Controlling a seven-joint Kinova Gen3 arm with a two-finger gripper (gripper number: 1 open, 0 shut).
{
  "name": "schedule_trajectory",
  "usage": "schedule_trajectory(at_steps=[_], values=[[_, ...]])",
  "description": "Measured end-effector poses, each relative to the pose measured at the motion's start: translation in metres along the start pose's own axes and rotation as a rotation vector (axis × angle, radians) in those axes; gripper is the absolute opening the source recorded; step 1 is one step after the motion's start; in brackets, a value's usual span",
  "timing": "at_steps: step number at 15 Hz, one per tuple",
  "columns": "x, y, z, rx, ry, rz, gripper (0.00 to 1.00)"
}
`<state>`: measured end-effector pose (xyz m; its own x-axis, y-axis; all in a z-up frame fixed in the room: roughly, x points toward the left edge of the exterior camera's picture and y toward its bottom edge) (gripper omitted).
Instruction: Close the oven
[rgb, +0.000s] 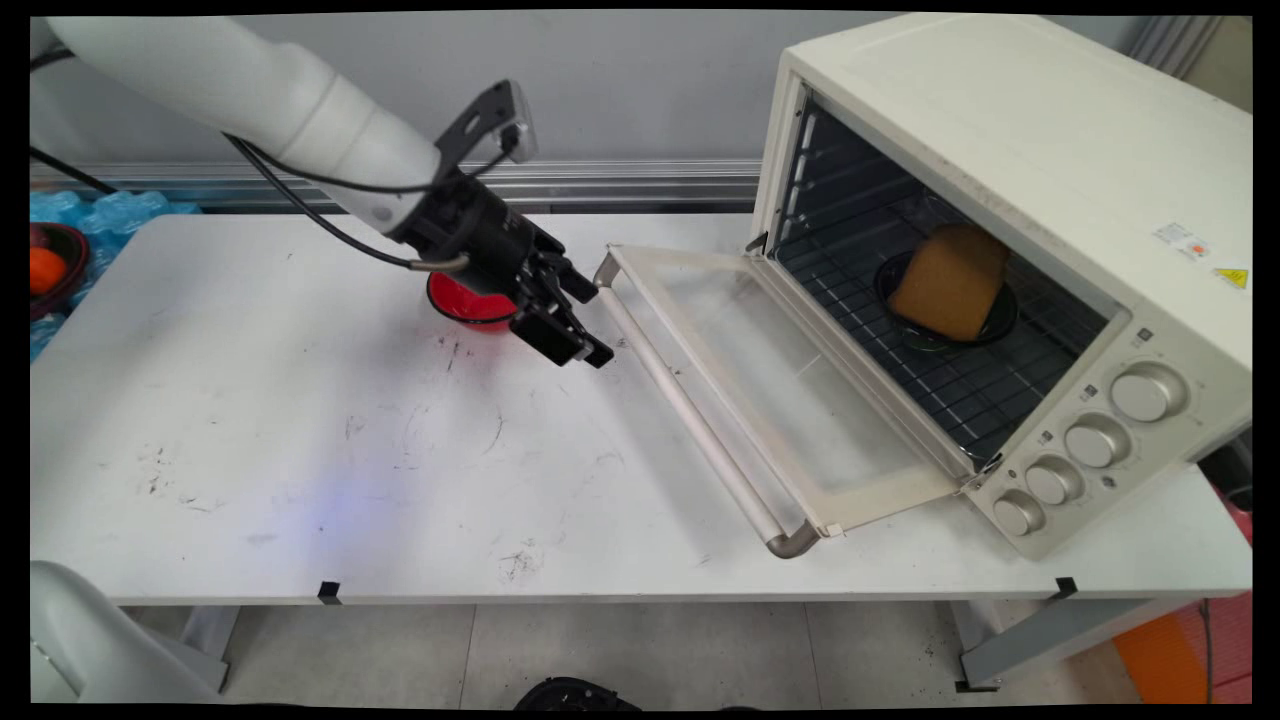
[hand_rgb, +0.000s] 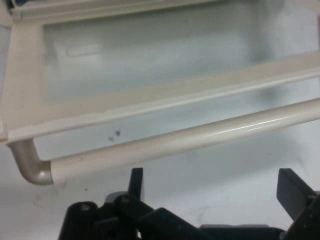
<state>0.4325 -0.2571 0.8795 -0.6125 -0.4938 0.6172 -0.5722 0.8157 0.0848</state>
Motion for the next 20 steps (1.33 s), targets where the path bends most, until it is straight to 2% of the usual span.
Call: schedule_trajectory(at_steps=[8, 12, 19, 20], values=[[-0.013, 0.002, 0.046, 0.065, -0.06, -0.047, 1.0], [-0.017, 0.002, 0.064, 0.08, -0.07, -0.055, 1.0], [-0.02, 0.0, 0.094, 0.082, -0.066, -0.054, 1.0], [-0.02, -0.001, 0.097, 0.082, -0.065, -0.054, 0.0]])
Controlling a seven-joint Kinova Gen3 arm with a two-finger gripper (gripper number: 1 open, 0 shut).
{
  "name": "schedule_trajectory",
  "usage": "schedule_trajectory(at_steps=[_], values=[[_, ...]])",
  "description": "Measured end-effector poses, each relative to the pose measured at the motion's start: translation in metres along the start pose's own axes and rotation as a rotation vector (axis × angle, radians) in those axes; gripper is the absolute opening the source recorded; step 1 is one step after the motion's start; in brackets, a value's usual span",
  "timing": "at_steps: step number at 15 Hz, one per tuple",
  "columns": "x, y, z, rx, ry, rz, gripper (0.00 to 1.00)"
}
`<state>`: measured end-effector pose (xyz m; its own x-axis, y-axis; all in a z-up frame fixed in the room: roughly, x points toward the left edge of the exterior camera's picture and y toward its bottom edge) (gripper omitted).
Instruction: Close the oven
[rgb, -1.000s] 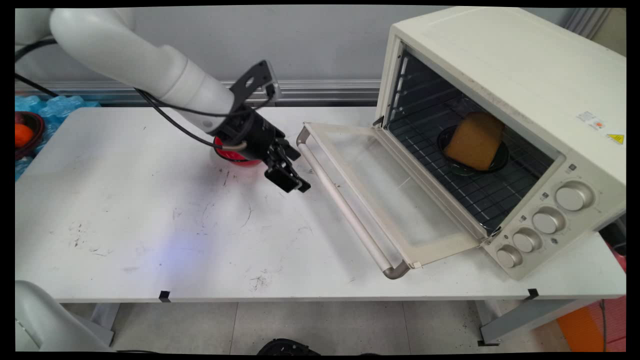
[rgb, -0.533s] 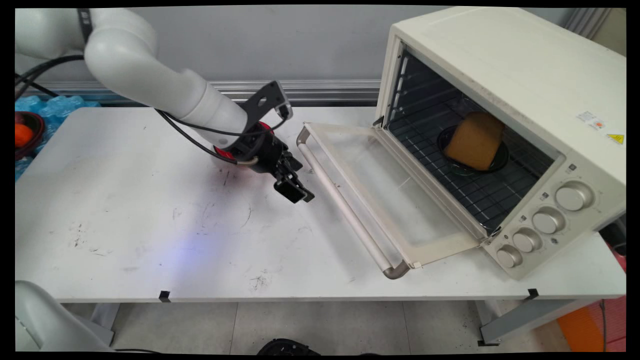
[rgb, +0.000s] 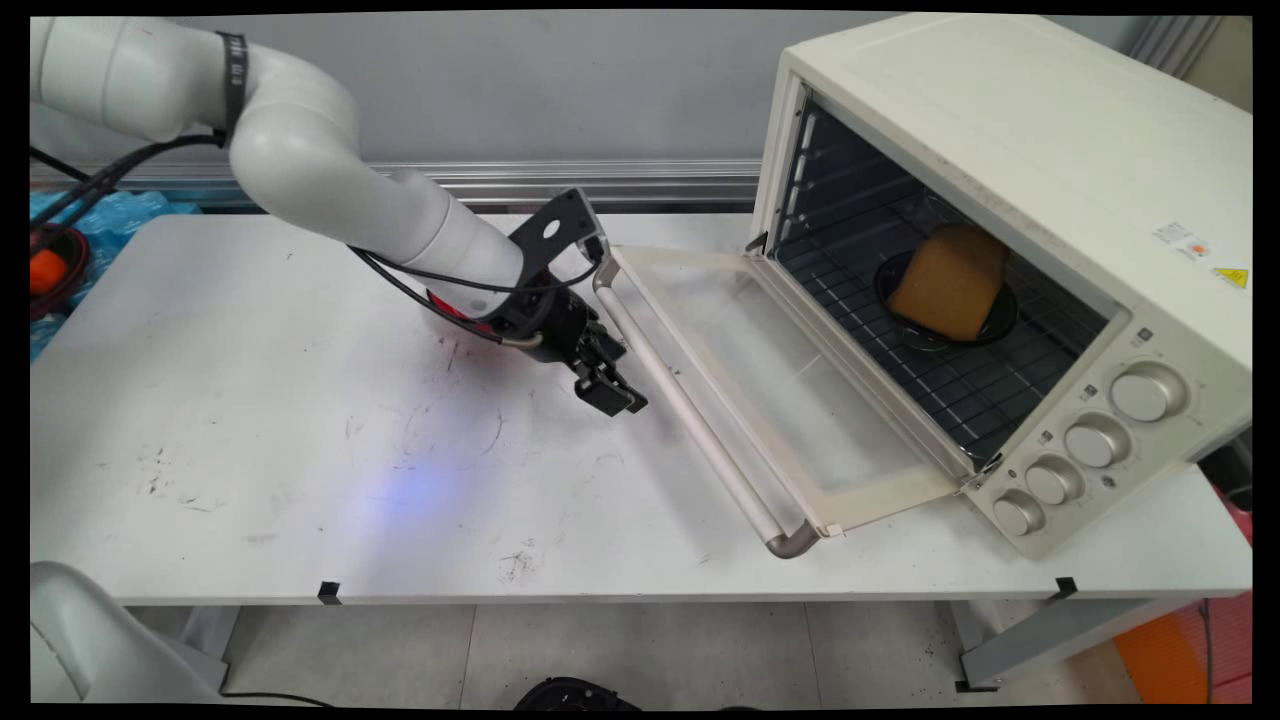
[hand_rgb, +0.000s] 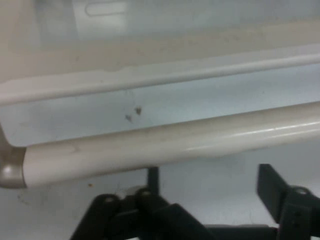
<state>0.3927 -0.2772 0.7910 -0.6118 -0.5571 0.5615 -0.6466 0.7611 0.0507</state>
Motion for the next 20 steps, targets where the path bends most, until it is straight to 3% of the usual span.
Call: schedule_trajectory(at_steps=[10, 20], values=[[0.0, -0.003, 0.026, -0.014, 0.044, -0.016, 0.0], [0.002, -0.006, 0.032, -0.03, 0.105, -0.02, 0.0]])
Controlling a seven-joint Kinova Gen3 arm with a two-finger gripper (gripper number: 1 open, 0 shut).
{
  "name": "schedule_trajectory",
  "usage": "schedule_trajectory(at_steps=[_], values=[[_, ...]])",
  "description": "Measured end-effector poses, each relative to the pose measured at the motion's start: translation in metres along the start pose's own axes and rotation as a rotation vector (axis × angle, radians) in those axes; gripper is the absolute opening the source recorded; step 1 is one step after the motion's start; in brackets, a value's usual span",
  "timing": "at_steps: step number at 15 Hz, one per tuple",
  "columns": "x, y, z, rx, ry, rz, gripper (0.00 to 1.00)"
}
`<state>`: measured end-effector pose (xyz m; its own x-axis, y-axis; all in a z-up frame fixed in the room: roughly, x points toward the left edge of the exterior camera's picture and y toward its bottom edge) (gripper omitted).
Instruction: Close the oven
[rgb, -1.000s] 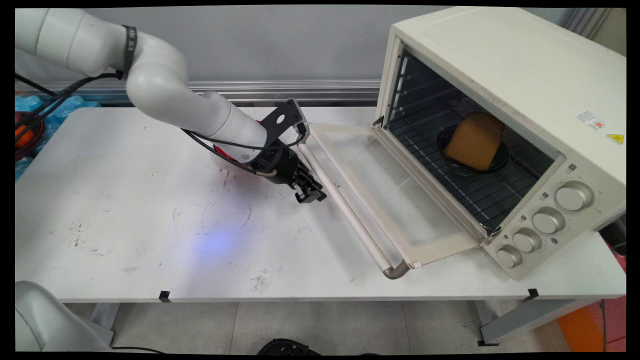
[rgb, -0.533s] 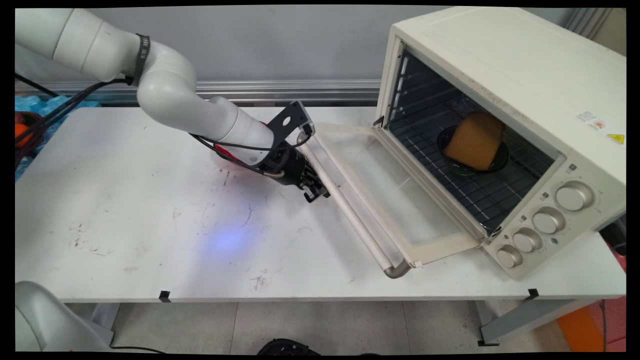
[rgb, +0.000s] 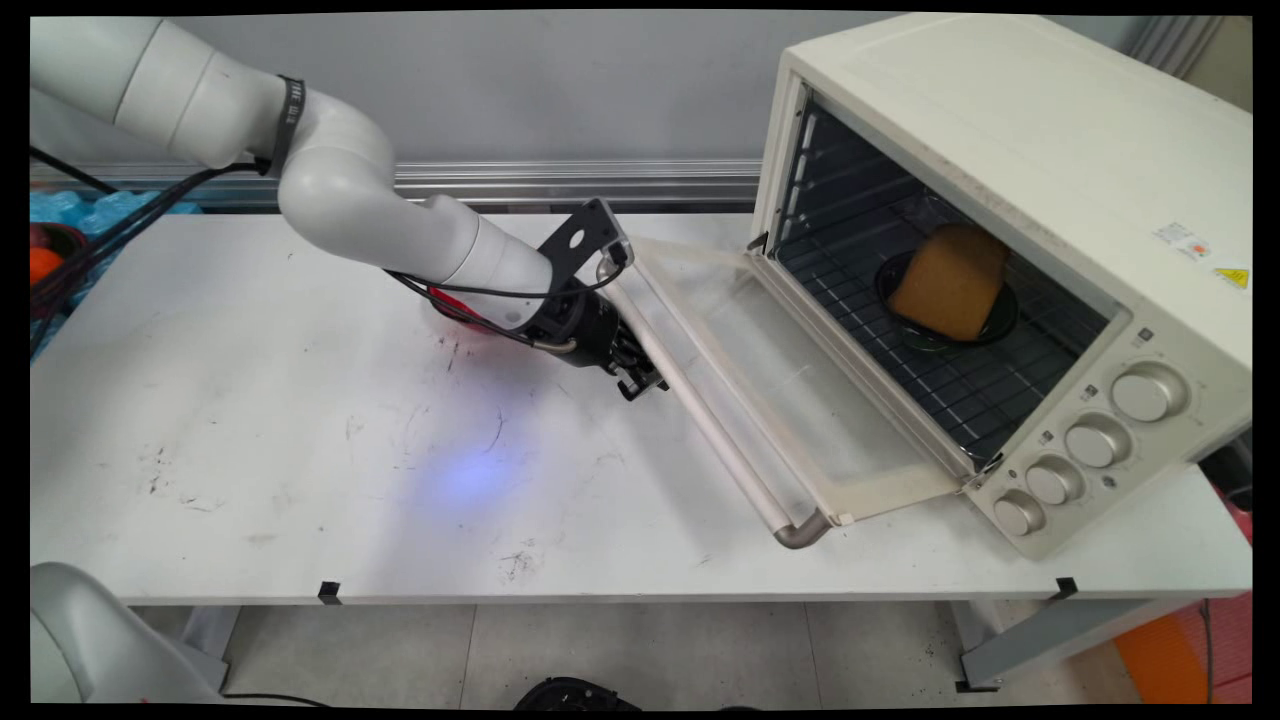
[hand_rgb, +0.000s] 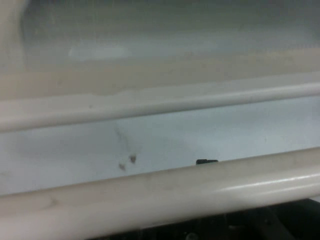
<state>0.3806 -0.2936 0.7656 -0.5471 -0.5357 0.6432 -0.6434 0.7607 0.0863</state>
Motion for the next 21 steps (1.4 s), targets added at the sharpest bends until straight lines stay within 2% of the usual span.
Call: schedule_trajectory(at_steps=[12, 21], values=[[0.032, 0.007, -0.018, -0.008, 0.132, -0.008, 0.0], [0.074, 0.009, -0.032, 0.007, 0.245, -0.011, 0.0]])
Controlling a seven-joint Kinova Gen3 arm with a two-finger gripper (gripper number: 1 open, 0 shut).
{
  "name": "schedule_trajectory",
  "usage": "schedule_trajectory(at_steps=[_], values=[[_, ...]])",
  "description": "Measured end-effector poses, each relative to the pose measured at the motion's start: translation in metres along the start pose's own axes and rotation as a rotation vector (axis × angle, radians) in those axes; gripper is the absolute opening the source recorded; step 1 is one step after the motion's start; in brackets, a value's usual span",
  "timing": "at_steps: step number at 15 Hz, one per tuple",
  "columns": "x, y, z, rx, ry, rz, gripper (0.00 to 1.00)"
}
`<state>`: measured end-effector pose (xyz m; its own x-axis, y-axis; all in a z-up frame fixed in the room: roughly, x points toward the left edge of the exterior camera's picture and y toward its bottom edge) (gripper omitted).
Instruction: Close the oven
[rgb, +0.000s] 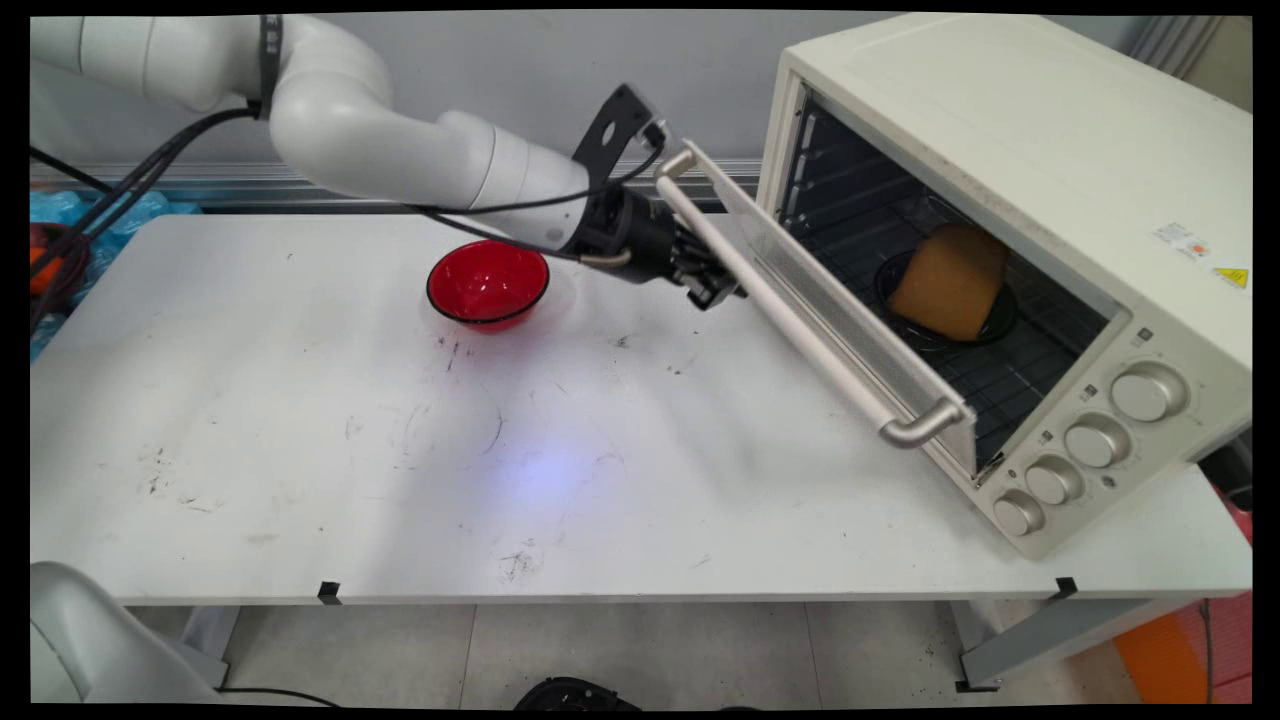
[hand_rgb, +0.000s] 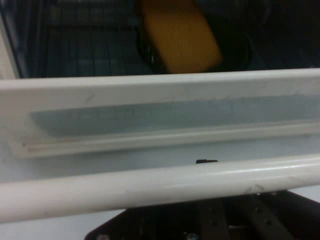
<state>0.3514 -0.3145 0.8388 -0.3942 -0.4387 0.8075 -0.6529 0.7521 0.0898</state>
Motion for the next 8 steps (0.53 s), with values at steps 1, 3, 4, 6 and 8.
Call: schedule_trajectory(at_steps=[1, 3, 4, 6, 8], values=[[0.005, 0.001, 0.0, 0.0, 0.01, 0.001, 0.0], [0.015, 0.002, 0.0, 0.001, 0.034, 0.001, 0.0], [0.019, 0.003, 0.0, 0.001, 0.044, 0.001, 0.0], [0.027, 0.004, 0.001, 0.002, 0.061, 0.001, 0.0], [0.033, 0.004, 0.001, 0.003, 0.074, 0.001, 0.0]])
